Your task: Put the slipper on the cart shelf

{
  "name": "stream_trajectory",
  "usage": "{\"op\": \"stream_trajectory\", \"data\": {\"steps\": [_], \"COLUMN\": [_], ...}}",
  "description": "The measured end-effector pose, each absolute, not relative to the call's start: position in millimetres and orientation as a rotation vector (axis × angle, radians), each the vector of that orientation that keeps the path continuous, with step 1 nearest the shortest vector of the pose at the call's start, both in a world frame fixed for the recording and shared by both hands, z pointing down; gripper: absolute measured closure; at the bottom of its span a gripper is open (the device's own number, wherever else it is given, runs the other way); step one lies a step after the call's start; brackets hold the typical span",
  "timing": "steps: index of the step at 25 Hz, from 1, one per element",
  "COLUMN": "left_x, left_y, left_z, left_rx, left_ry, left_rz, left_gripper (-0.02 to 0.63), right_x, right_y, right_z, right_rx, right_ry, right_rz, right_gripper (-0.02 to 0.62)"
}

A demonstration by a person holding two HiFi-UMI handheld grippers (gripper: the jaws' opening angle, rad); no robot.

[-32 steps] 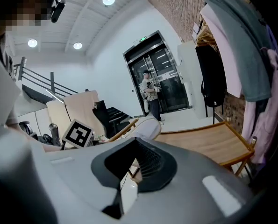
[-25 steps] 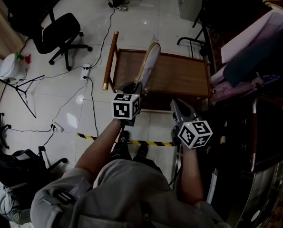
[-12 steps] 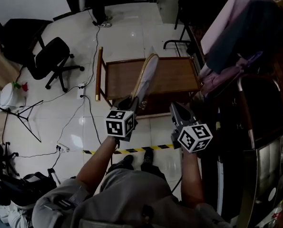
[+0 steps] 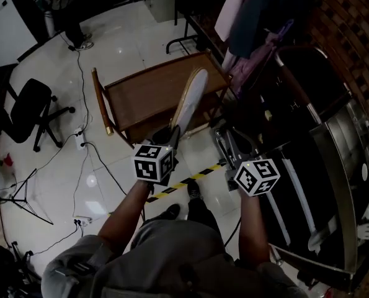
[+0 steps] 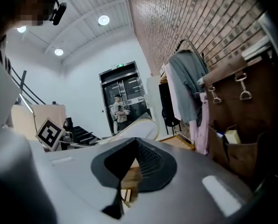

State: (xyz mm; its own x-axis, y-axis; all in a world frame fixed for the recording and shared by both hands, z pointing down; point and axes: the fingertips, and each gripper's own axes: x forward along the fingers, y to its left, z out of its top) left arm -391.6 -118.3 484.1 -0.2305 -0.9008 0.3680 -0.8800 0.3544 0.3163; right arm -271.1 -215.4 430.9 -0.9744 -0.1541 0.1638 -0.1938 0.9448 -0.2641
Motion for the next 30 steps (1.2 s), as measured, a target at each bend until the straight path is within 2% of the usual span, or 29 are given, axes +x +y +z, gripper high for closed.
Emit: {"op": "stream_trajectory", "data": {"steps": [12, 30], "left_x": [-260, 5], "left_y": [-129, -186], "left_z": [482, 491], "left_rx": [1.939, 2.214], "left_ry": [-1.788, -1.410], "left_rz": [0.009, 0.188], "left_gripper": [0.539, 0.540], "right_x": [-122, 139], "right_y": [-185, -189], "right_z": [417, 419], "right_rx": [0.830, 1.317], "right_ry": [-2.886, -2.762], "right_rz": [0.377, 0.440], "right_gripper": [0.597, 0.597]}}
